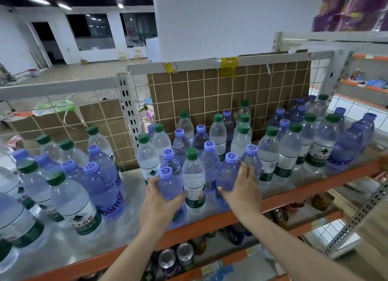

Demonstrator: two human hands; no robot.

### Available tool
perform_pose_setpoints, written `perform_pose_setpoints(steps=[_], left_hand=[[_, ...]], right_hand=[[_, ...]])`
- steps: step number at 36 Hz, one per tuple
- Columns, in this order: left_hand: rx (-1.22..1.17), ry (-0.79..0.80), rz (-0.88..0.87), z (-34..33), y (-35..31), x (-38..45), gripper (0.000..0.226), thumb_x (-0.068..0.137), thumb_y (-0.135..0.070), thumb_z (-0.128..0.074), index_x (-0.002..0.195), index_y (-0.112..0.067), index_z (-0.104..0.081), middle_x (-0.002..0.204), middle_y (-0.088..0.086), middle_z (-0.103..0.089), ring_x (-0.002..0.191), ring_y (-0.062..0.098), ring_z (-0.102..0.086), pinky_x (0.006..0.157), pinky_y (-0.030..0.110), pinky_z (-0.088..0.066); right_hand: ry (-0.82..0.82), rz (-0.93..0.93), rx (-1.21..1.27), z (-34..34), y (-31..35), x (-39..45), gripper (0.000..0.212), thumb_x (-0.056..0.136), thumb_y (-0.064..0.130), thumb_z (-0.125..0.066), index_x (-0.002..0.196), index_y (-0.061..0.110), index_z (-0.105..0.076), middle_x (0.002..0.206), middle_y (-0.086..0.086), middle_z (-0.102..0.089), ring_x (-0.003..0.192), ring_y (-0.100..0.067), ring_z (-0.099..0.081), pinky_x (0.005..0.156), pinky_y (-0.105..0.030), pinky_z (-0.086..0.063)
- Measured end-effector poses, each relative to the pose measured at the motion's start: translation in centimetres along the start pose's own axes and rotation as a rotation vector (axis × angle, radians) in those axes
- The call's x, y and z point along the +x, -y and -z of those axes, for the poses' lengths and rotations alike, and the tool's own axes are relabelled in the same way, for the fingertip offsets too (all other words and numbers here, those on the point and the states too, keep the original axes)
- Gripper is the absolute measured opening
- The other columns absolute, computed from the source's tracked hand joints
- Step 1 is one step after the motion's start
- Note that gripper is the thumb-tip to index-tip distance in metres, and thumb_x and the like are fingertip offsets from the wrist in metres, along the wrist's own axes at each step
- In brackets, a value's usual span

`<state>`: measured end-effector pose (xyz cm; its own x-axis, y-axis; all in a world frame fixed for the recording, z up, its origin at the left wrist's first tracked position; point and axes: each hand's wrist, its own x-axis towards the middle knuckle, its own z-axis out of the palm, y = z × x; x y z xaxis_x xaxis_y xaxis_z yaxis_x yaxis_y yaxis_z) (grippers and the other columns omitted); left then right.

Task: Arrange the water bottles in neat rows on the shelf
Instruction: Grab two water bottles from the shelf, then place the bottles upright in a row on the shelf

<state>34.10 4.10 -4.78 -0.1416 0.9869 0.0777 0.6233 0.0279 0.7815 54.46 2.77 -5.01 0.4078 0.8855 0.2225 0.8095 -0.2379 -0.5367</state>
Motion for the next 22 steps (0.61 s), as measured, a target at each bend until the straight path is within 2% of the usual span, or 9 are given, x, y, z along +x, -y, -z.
perform_pose_setpoints(steps=[3, 6, 9, 11, 14, 16, 20, 22], left_hand=[[0.018, -0.049, -0.041, 0.5, -0.8, 0.2, 0.076, 0.069, -0.059, -0.073, 0.127, -0.028, -0.036, 0.118, -0.015, -0.046, 0.111, 0.017, -0.054, 0.079, 0.034, -0.044], [0.076, -0.113, -0.124, 1.4, -2.7, 0.7, 0.084, 0.07, -0.066, -0.067, 0.135, -0.025, -0.033, 0.128, -0.009, -0.049, 0.115, 0.015, -0.052, 0.085, 0.035, -0.044], [0.116, -0.145, -0.243, 2.0, -4.8, 1.5, 0.073, 0.076, -0.061, -0.064, 0.133, -0.023, -0.038, 0.126, -0.007, -0.05, 0.11, 0.016, -0.054, 0.082, 0.033, -0.044], [0.162, -0.178, -0.328, 2.3, -6.2, 2.2, 0.062, 0.08, -0.056, -0.063, 0.127, -0.02, -0.048, 0.121, -0.003, -0.053, 0.107, 0.02, -0.054, 0.085, 0.035, -0.044], [0.264, -0.193, -0.45, 2.6, -8.2, 3.4, 0.046, 0.082, -0.052, -0.062, 0.114, -0.019, -0.059, 0.106, 0.0, -0.061, 0.104, 0.024, -0.053, 0.089, 0.036, -0.041], [0.363, -0.101, -0.479, 2.6, -9.4, 4.1, 0.043, 0.084, -0.054, -0.059, 0.112, -0.021, -0.06, 0.101, -0.001, -0.063, 0.101, 0.023, -0.055, 0.087, 0.036, -0.04], [0.64, 0.087, -0.457, 1.9, -10.7, 5.3, 0.047, 0.085, -0.061, -0.05, 0.113, -0.023, -0.056, 0.105, 0.0, -0.065, 0.1, 0.024, -0.059, 0.081, 0.035, -0.041], [0.703, 0.154, -0.444, 1.2, -10.6, 5.8, 0.046, 0.086, -0.06, -0.048, 0.111, -0.021, -0.053, 0.106, 0.0, -0.064, 0.1, 0.024, -0.059, 0.078, 0.035, -0.039]], right_hand=[[-0.054, 0.017, 0.023, 0.4, -0.1, -0.1, 0.093, 0.076, 0.046, -0.077, 0.146, 0.016, -0.024, 0.147, -0.007, -0.031, 0.132, -0.026, -0.038, 0.093, -0.039, -0.048], [-0.202, 0.079, 0.052, 1.4, 0.1, 0.5, 0.076, 0.08, 0.047, -0.071, 0.138, 0.011, -0.037, 0.131, -0.01, -0.047, 0.119, -0.028, -0.048, 0.088, -0.041, -0.048], [-0.359, 0.16, 0.088, 2.9, 0.6, 2.3, 0.052, 0.087, 0.039, -0.066, 0.124, 0.006, -0.05, 0.114, -0.011, -0.057, 0.105, -0.028, -0.054, 0.084, -0.04, -0.046], [-0.392, 0.165, 0.082, 4.2, 1.0, 4.0, 0.04, 0.089, 0.035, -0.063, 0.117, 0.007, -0.056, 0.108, -0.009, -0.059, 0.103, -0.027, -0.053, 0.085, -0.037, -0.042], [-0.344, 0.152, -0.017, 6.1, 1.0, 7.1, 0.034, 0.091, 0.035, -0.058, 0.116, 0.011, -0.059, 0.112, -0.007, -0.061, 0.106, -0.028, -0.05, 0.089, -0.039, -0.039], [-0.268, 0.133, -0.111, 7.0, 1.0, 9.0, 0.034, 0.092, 0.037, -0.055, 0.117, 0.014, -0.059, 0.117, -0.006, -0.06, 0.11, -0.028, -0.048, 0.091, -0.041, -0.04], [-0.173, 0.159, -0.271, 7.8, 1.2, 12.1, 0.04, 0.092, 0.041, -0.054, 0.123, 0.016, -0.056, 0.121, -0.007, -0.058, 0.112, -0.029, -0.047, 0.093, -0.042, -0.04], [-0.095, 0.183, -0.33, 7.9, 1.3, 13.2, 0.042, 0.092, 0.042, -0.053, 0.123, 0.015, -0.056, 0.12, -0.009, -0.058, 0.112, -0.029, -0.049, 0.092, -0.042, -0.041]])
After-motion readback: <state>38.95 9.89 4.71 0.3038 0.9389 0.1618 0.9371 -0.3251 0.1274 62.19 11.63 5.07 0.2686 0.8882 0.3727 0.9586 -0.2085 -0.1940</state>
